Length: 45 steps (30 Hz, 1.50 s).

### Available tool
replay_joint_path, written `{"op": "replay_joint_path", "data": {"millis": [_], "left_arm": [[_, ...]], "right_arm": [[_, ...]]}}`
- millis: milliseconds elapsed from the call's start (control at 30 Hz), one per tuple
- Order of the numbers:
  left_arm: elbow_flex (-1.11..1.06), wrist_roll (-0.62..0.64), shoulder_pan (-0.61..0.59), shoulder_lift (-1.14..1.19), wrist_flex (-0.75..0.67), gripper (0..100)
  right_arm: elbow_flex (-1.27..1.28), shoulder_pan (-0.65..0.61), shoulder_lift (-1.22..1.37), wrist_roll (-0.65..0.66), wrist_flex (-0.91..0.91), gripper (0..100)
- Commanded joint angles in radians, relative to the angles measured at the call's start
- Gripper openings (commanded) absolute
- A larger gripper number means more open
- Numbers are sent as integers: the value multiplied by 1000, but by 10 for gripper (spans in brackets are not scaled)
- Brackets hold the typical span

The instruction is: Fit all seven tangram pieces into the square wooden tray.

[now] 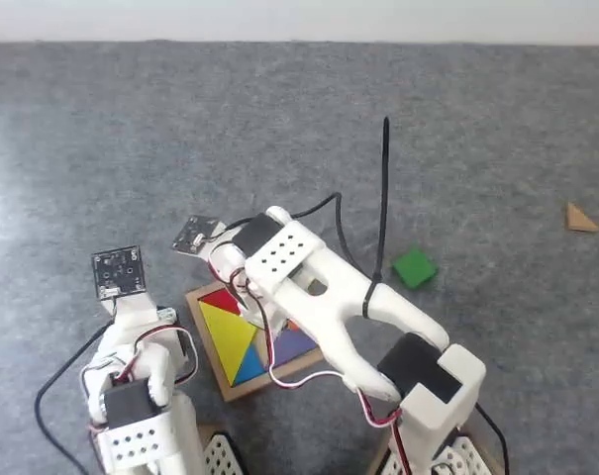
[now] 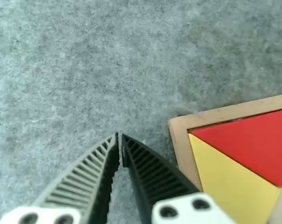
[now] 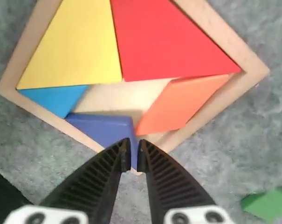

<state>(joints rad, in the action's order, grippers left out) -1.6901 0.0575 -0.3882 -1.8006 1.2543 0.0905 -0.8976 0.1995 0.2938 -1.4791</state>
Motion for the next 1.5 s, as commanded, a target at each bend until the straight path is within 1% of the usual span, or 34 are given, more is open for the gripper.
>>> {"op": "replay_joint_path", "data": {"millis": [0, 200, 267, 400, 467, 567, 667, 800, 933, 1000, 1100, 1200, 1300, 1467], "left_arm": [[7, -6, -3, -18, 8, 13], [7, -6, -3, -18, 8, 13], [7, -6, -3, -18, 8, 13], [7, -6, -3, -18, 8, 13], [7, -6, -3, -18, 8, 13], [7, -6, -3, -18, 8, 13], [7, -6, -3, -18, 8, 13], [7, -6, -3, -18, 8, 13], [7, -6, -3, -18, 8, 13], [7, -6, -3, -18, 8, 13], [7, -6, -3, -18, 8, 13], [7, -6, -3, -18, 8, 13], [7, -6, -3, -18, 8, 13], [7, -6, -3, -18, 8, 13]], "right_arm": [[-6, 15, -125, 5, -15, 43], [118, 16, -286, 5, 5, 62], [190, 16, -306, 3, 45, 103], [351, 15, -308, 11, 182, 195], [399, 12, -308, 12, 236, 220], [407, 2, -309, 35, 263, 221], [394, -35, -308, 58, 291, 221], [342, -64, -269, -11, 298, 220], [325, -99, -196, -120, 297, 220], [313, -124, -186, -146, 278, 220], [245, -150, -197, -95, 182, 220], [187, -154, -176, 66, 91, 220], [166, -147, -120, 184, 87, 220], [147, -147, 1, 311, 84, 221]]}}
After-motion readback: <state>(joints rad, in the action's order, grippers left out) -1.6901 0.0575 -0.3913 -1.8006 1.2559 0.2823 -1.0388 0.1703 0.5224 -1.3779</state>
